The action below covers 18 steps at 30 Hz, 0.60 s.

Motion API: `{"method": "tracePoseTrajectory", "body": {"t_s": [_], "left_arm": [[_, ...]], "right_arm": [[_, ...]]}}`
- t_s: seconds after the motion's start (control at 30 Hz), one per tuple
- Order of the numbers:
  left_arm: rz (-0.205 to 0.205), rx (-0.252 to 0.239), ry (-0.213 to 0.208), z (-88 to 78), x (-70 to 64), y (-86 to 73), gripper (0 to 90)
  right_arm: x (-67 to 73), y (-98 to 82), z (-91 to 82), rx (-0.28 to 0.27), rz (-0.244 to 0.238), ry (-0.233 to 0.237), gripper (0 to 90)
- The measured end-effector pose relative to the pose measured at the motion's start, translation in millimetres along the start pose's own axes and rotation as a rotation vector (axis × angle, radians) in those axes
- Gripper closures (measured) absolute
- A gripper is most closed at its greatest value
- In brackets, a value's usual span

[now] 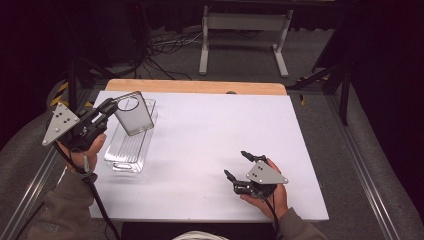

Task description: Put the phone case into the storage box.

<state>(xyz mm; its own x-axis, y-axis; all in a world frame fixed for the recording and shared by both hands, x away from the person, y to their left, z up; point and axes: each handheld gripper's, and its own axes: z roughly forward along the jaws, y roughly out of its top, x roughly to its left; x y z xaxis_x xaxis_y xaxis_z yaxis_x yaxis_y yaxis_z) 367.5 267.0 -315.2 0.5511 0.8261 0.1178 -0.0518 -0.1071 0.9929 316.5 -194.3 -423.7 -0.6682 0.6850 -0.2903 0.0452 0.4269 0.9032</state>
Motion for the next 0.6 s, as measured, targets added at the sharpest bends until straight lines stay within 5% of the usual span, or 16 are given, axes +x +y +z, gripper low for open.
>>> {"method": "tracePoseTrajectory", "body": {"t_s": [0.6], "left_arm": [[-0.011,0.011,0.033,-2.9,11.3,-5.0,80.8]], "right_arm": [[-0.2,0.4,-0.6,-0.003,0.002,-0.002,23.7]]}}
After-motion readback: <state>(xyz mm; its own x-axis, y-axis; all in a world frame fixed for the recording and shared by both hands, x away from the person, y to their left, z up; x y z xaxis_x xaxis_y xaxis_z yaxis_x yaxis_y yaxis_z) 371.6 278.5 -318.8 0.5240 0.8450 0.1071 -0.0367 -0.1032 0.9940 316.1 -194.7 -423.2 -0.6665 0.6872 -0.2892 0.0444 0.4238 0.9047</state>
